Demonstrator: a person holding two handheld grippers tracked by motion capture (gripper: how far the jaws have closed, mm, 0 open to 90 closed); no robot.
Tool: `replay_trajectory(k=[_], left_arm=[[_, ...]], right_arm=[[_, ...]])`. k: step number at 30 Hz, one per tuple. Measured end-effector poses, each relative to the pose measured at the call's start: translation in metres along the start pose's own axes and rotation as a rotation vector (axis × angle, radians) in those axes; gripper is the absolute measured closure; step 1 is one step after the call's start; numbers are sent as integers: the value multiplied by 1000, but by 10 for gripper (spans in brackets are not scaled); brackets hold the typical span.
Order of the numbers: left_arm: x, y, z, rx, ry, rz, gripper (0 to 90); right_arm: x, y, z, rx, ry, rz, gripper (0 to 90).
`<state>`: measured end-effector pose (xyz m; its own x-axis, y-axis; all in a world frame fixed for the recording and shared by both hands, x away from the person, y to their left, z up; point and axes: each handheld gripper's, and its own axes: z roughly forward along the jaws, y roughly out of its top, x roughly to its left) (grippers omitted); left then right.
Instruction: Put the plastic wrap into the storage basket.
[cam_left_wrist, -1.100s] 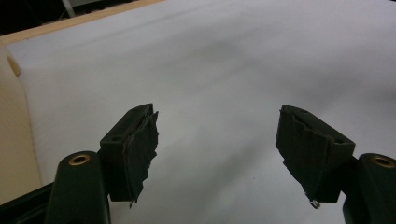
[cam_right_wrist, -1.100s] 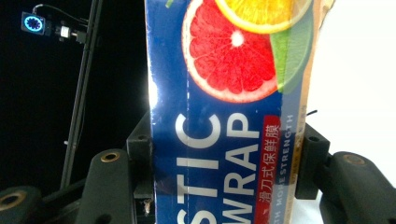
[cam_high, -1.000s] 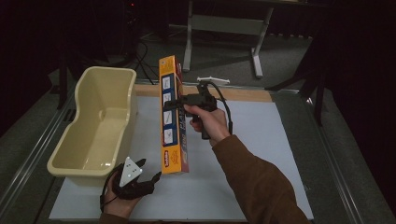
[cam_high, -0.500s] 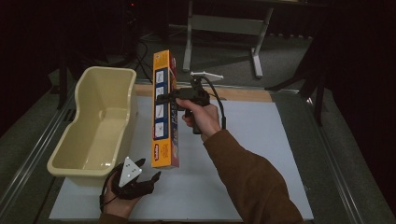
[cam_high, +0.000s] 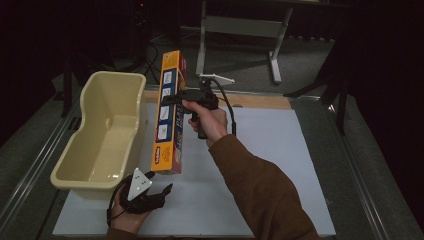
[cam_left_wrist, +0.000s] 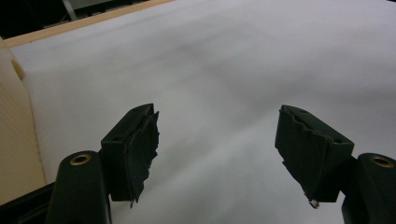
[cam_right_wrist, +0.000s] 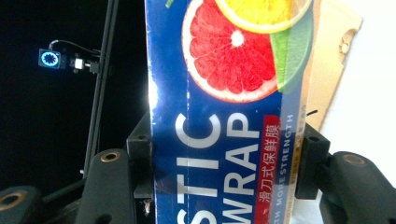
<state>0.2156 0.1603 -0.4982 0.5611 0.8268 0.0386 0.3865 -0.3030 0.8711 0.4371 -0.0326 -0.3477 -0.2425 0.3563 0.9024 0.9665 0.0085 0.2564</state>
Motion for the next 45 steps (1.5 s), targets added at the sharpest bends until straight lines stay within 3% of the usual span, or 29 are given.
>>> replay_trajectory(k=[21, 27, 45], left_arm=[[-1, 0, -1, -14, -6, -4, 286], [1, 0, -1, -23, -9, -18, 286], [-1, -1, -2, -27, -6, -11, 282]], right_arm=[[18, 6, 37, -26, 14, 17, 412], [20, 7, 49, -26, 9, 24, 412], [30, 17, 74, -30, 30, 36, 412]])
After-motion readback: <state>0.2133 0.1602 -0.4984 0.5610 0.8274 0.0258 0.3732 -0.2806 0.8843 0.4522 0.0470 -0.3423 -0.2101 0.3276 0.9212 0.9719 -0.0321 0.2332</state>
